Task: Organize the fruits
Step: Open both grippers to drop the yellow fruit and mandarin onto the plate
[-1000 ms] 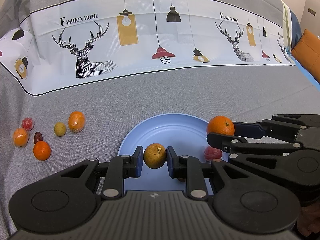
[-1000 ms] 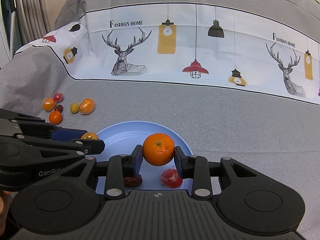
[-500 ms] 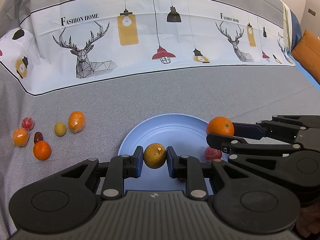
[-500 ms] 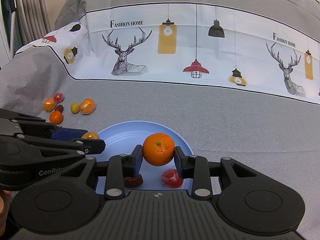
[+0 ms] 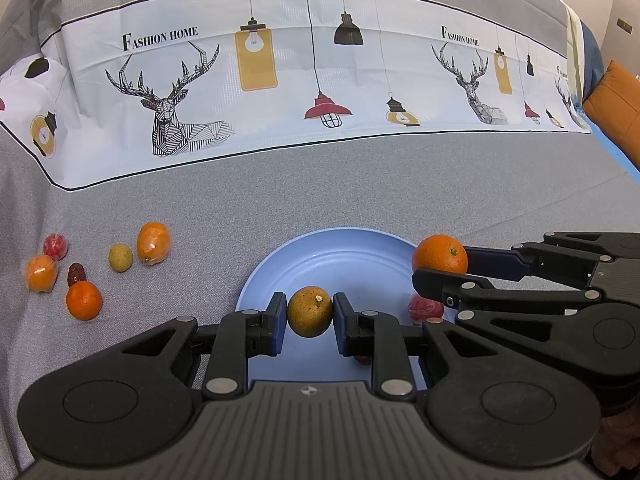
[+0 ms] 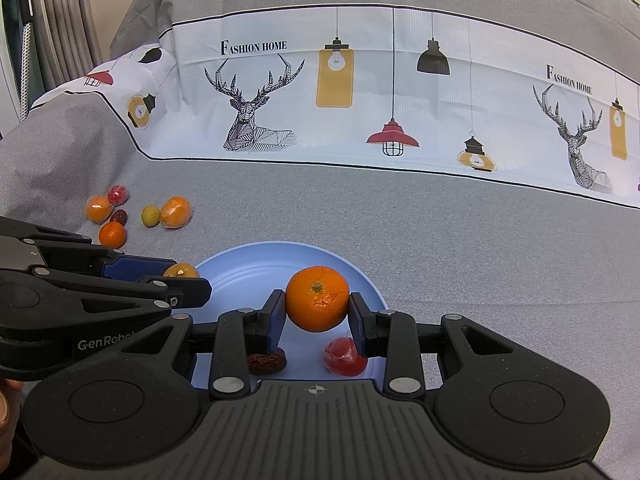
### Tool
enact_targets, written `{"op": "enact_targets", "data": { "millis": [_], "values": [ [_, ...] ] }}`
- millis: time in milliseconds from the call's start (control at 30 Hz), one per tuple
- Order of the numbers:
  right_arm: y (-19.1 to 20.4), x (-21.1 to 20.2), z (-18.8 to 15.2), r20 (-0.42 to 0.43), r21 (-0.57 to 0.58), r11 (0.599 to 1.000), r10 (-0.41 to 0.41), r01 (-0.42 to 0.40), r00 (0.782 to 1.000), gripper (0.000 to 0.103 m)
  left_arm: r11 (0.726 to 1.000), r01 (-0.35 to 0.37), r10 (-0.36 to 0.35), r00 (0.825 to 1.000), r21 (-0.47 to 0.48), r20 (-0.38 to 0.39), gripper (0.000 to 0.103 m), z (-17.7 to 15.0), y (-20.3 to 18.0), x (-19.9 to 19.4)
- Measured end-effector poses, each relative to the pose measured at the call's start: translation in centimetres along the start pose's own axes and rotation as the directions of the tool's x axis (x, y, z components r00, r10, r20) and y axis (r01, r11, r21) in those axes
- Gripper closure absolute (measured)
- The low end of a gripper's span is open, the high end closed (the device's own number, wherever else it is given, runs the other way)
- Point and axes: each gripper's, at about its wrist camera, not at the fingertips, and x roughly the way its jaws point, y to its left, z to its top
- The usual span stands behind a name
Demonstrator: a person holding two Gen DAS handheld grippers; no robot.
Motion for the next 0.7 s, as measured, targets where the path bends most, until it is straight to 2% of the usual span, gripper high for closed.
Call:
{"op": "enact_targets", "data": {
  "millis": [67, 133, 300, 700],
  "values": [
    [-0.01, 0.04, 0.0, -0.007, 0.001, 1.0, 0.002, -0.002, 1.0, 0.067, 1.0, 0.006, -0.006, 1.0, -0.004, -0.004, 0.076, -0.05, 0.06, 0.09],
    [0.14, 0.13, -0.06, -0.016, -0.001, 1.0, -0.005, 0.005, 1.0, 0.066, 1.0, 0.002, -0.002, 1.0, -0.005, -0.005, 0.066, -0.04, -0.03, 0.12],
    [-0.13, 0.1, 0.11, -0.01, 0.022, 1.0, -0.021, 0.021, 1.0, 0.054, 1.0, -0.004, 0.004, 1.0, -0.023, -0.002, 0.065, 0.04, 0.28, 0.15],
    [0.0, 0.09, 0.03, -0.009, 0.016, 0.999, -0.035, 0.035, 0.999, 0.054, 1.0, -0.018, 0.018, 1.0, -0.024, 0.011, 0.065, 0.1, 0.32, -0.09]
  ]
}}
